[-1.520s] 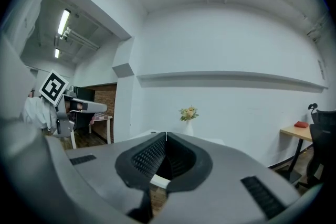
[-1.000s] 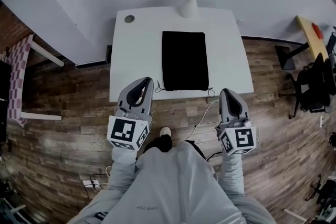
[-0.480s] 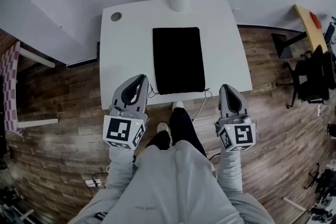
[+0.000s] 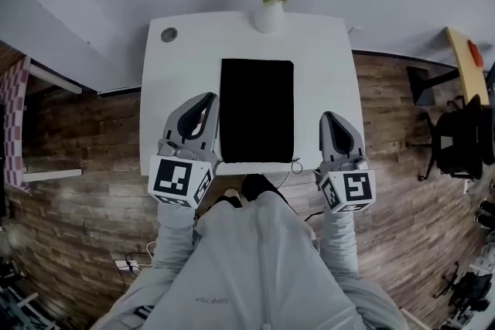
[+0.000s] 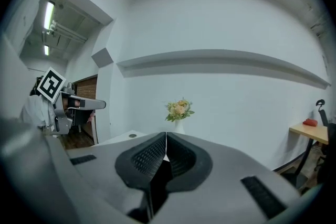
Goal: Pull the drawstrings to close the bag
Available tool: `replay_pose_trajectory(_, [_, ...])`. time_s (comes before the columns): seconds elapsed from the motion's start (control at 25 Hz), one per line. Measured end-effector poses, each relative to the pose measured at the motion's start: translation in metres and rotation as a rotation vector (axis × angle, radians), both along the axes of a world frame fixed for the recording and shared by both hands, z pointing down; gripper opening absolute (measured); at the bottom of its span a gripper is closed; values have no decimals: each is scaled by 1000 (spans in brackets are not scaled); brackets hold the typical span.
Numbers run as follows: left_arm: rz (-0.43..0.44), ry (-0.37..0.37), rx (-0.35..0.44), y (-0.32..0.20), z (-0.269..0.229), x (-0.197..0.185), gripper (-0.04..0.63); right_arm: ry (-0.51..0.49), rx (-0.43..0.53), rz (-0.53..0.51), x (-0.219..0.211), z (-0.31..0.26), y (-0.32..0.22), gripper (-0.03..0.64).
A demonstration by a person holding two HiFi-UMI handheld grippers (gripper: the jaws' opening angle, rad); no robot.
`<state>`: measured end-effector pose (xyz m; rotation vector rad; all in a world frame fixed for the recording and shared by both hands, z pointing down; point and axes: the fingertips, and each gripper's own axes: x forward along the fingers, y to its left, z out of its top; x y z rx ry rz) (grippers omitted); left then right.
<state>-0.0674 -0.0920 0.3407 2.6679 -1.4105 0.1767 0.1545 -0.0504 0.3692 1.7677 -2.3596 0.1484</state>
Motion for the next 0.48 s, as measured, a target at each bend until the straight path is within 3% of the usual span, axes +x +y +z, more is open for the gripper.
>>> replay_pose_trajectory(0.48, [-59,-8,21,-29,-7,14,36,12,16,-89,14,-8,-43,23])
